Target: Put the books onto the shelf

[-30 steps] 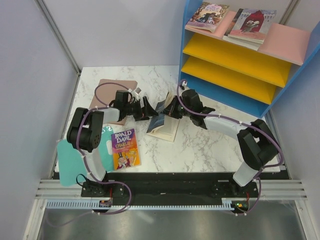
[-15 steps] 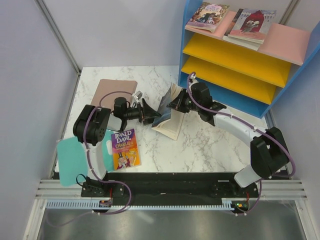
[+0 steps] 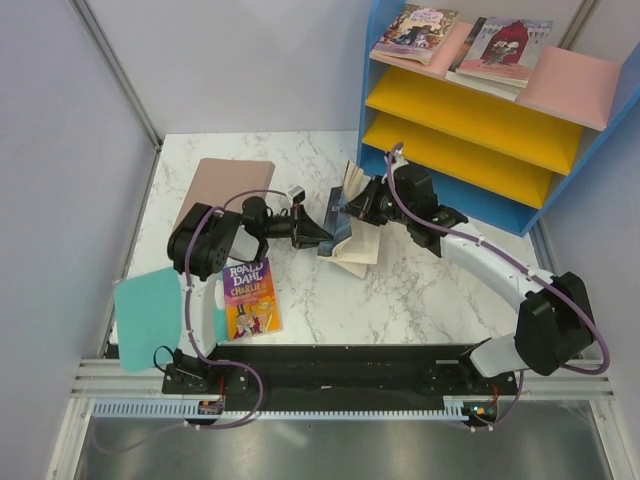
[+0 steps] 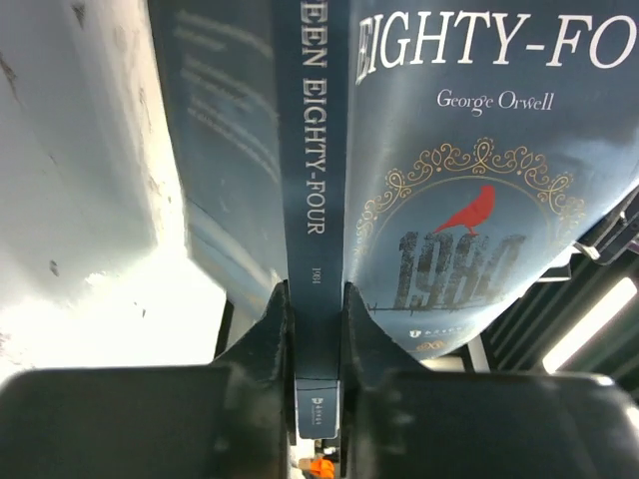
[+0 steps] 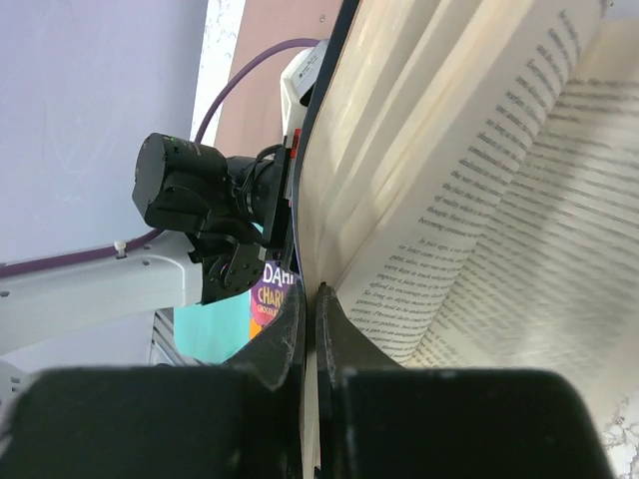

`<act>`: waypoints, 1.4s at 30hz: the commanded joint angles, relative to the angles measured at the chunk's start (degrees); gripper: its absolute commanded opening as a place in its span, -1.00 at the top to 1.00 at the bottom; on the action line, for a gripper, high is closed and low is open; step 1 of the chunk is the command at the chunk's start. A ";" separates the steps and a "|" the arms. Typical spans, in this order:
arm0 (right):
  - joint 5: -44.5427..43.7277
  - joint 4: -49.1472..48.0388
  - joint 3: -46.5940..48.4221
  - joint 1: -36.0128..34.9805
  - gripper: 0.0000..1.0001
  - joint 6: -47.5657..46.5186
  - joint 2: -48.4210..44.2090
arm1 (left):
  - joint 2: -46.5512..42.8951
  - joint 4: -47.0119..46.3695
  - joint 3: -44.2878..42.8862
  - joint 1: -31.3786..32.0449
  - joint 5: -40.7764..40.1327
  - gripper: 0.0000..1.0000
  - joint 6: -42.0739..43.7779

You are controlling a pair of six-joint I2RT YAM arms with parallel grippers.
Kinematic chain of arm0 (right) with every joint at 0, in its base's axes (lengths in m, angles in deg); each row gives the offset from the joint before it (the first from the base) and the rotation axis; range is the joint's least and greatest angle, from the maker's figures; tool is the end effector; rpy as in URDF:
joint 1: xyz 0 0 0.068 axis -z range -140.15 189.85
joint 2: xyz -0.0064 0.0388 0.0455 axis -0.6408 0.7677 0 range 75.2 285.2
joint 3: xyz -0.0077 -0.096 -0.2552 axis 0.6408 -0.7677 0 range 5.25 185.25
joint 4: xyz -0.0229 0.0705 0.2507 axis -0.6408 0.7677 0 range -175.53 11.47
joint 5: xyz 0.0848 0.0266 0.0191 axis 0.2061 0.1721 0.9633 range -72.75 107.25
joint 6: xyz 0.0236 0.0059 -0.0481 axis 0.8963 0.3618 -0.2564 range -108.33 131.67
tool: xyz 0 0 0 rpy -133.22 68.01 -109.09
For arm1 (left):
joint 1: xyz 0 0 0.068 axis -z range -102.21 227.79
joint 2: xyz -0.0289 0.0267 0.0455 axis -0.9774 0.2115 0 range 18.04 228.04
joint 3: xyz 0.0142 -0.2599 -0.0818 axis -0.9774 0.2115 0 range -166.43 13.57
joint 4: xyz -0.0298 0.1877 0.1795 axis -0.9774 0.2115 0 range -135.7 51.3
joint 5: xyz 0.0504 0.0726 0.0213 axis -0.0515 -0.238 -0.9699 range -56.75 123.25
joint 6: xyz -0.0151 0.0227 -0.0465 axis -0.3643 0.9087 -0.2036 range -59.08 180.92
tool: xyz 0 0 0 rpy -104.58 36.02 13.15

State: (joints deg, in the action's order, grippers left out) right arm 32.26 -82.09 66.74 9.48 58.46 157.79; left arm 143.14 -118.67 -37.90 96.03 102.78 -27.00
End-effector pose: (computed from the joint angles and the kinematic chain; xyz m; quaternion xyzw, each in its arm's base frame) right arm 0.2841 0.1772 0.2980 0.0492 0.8356 0.4202 0.3506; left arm 0.3551 -0.1521 0.1105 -0.0048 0.7085 -0.7053 0.0227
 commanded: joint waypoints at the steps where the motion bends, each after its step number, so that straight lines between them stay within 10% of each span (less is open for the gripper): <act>1: 2.14 -10.03 -0.75 -0.22 1.00 1.82 -4.27 | -0.29 -19.05 -0.22 1.62 2.36 0.96 -1.73; 8: 0.12 -5.12 -7.69 0.14 0.75 0.59 -7.61 | -3.98 -15.02 2.94 1.54 1.74 0.96 3.44; 16: -2.17 -4.14 -22.80 5.40 -0.54 0.41 -19.38 | -17.41 14.05 1.63 1.54 0.16 0.96 21.90; 20: -3.67 -4.58 -25.46 6.38 -0.83 0.41 -23.87 | -21.20 13.92 -0.57 1.62 0.42 0.96 19.73; 32: 4.93 -29.34 -36.35 6.20 -0.95 10.60 -24.84 | -20.07 -22.27 -4.43 2.41 0.78 0.96 -11.20; 42: 7.58 -38.94 -37.59 5.15 -0.96 14.91 -26.60 | -19.37 -22.30 -6.28 4.61 0.25 0.96 -11.57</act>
State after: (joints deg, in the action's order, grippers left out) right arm 37.70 -112.51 29.08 15.43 70.48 132.63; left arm 123.69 -116.40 -40.17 99.42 103.85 -35.31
